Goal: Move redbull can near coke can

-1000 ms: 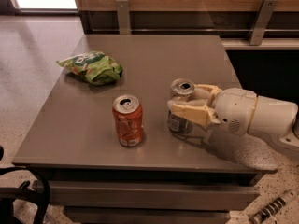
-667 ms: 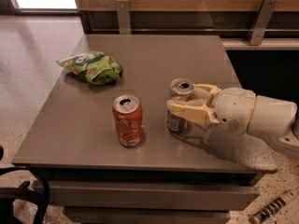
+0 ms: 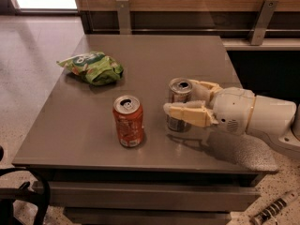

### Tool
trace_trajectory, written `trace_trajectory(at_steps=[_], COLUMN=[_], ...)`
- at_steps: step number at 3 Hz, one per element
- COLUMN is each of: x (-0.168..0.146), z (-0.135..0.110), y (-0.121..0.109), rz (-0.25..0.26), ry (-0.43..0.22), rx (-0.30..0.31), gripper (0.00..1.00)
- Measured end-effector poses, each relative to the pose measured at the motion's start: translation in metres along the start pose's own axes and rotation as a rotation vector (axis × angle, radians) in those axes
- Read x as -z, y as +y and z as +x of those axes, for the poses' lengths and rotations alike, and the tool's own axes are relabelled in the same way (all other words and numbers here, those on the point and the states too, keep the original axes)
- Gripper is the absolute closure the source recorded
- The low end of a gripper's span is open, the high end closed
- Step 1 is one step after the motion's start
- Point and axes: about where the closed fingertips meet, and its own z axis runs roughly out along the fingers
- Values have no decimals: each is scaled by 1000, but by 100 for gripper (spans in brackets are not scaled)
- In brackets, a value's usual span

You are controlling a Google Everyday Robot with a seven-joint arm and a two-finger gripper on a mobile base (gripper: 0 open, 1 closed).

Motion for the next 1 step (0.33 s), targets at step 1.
trace_trajectory(at_steps=[1], x=[-1], z=[-1], y=[1], rz=[-2], ry=[0], rx=[2], gripper=[0])
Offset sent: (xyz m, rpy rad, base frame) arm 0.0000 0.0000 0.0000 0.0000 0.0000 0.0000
